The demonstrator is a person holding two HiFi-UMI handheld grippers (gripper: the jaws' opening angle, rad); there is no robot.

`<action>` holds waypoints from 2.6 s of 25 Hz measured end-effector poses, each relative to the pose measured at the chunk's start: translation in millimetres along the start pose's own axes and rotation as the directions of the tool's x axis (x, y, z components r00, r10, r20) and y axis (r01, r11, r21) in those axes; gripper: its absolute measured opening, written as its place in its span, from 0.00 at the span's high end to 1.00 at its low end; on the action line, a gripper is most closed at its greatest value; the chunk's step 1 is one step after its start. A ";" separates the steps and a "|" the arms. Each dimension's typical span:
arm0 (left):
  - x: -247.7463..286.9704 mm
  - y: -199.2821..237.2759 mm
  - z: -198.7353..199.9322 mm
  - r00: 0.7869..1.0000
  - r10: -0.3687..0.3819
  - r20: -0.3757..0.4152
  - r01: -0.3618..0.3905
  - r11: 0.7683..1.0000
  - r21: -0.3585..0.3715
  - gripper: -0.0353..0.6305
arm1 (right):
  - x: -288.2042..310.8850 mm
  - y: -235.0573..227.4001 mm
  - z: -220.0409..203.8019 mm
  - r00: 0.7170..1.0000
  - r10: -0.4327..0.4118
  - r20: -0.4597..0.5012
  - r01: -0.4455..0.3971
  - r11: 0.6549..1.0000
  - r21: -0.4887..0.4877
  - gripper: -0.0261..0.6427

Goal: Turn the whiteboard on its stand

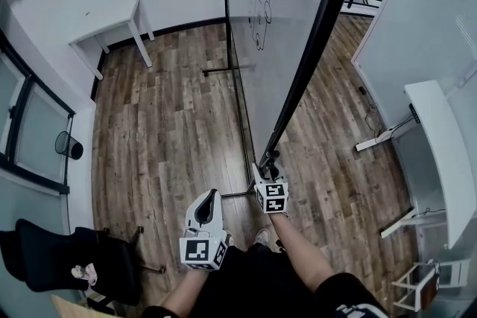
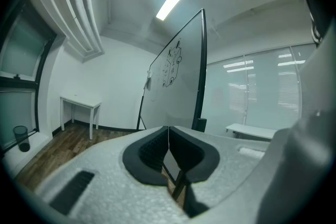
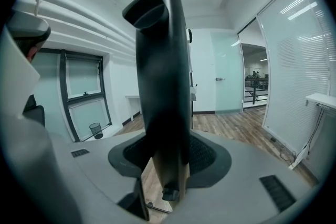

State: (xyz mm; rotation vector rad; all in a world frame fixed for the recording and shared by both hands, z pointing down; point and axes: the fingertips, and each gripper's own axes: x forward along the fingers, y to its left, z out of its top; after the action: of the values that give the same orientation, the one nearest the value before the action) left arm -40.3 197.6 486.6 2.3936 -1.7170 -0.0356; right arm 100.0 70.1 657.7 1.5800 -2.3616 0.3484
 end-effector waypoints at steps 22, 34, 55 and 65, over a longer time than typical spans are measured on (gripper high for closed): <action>3.4 -10.2 7.9 1.000 -0.011 0.007 0.011 1.000 0.000 0.92 | -22.5 12.1 -8.5 0.999 0.027 -0.043 -0.027 1.000 0.005 0.69; 4.1 -9.1 11.7 1.000 -0.006 0.015 0.006 1.000 0.008 0.92 | -80.2 3.0 -8.2 0.997 0.025 -0.074 -0.019 0.997 0.073 0.68; -1.7 -26.1 16.2 0.998 -0.064 0.014 0.064 0.998 0.008 0.92 | -170.1 39.1 110.7 0.977 0.063 0.202 -0.091 0.987 0.131 0.92; 1.7 -27.4 12.4 0.998 -0.066 0.010 0.066 0.998 -0.001 0.92 | -172.3 43.0 112.6 0.978 0.076 0.196 -0.099 0.989 0.113 0.93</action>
State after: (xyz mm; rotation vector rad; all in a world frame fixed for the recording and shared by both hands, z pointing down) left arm -15.8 202.7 469.9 2.4528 -1.6408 -0.0587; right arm 112.1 194.9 489.0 1.6326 -2.6076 0.3814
